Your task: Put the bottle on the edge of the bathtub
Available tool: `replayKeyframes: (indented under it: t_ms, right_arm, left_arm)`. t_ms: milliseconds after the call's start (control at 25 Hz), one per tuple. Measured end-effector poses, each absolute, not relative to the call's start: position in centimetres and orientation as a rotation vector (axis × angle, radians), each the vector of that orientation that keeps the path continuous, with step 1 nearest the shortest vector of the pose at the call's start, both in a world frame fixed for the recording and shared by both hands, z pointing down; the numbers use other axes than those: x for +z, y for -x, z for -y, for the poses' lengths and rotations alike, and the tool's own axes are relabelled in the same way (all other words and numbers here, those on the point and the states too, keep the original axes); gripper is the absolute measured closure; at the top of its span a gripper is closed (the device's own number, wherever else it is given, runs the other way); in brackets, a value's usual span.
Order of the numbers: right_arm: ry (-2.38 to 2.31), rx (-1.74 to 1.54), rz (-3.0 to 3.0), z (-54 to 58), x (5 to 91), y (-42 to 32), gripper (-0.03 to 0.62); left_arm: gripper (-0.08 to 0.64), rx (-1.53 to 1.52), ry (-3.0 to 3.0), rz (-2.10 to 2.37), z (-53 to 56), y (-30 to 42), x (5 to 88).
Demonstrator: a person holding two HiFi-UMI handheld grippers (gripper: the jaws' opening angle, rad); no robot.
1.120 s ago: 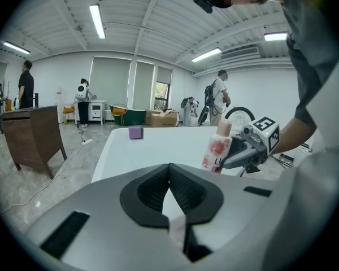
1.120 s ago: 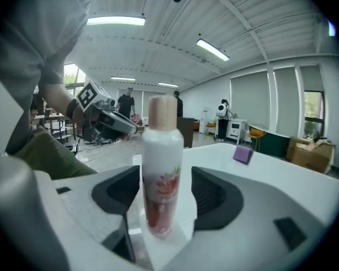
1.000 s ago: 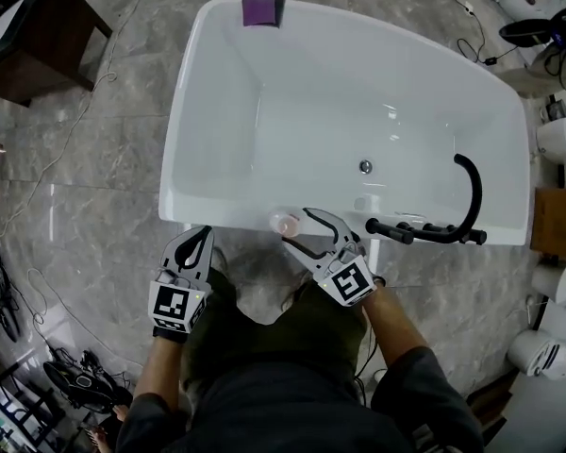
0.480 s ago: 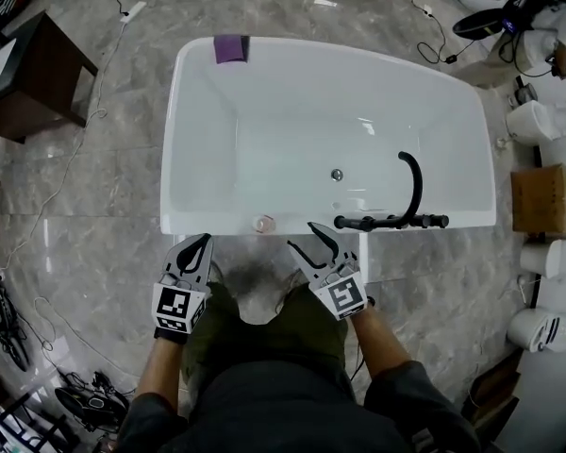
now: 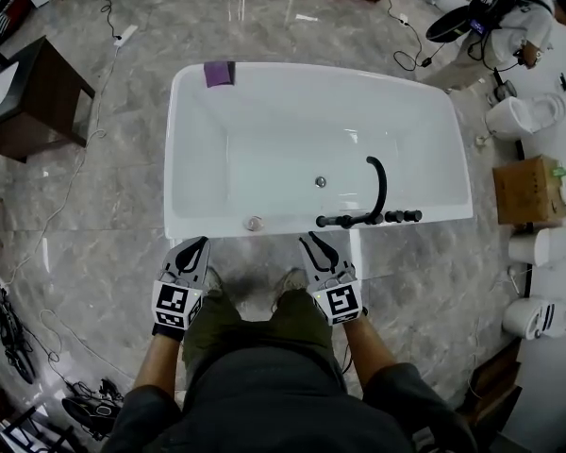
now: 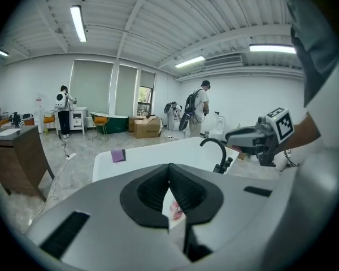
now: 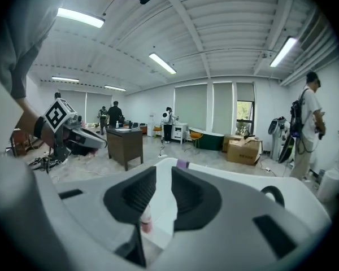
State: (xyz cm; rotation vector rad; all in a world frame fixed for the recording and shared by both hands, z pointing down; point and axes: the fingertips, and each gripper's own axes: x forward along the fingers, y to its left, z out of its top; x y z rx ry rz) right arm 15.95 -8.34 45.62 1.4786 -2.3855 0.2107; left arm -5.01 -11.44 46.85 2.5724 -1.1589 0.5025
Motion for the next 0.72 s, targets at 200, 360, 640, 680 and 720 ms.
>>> replayKeyframes:
  t_ms: [200, 360, 640, 680, 720]
  right_arm:
    - [-1.553, 0.225, 2.339, 7.1, 43.4, -16.8, 0.518]
    - [-1.605, 0.231, 2.32, 6.2, 41.6, -17.2, 0.538]
    - [-1.658, 0.226, 2.293, 4.7, 39.2, -17.6, 0.586]
    - [-1.661, 0.224, 2.291, 4.7, 39.0, -17.6, 0.589]
    - [-1.663, 0.222, 2.291, 4.6, 38.8, -17.6, 0.589]
  left_arm:
    - [0.558, 0.502, -2.593, 1.133, 10.4, 4.8, 44.6]
    - [0.558, 0.494, -2.606, 1.121, 9.9, 4.9, 42.9]
    - [0.558, 0.453, -2.623, 1.12, 9.2, 4.6, 40.4]
    - [0.558, 0.448, -2.625, 1.12, 9.1, 4.6, 40.2]
    - [0.558, 0.443, -2.628, 1.119, 9.0, 4.5, 40.0]
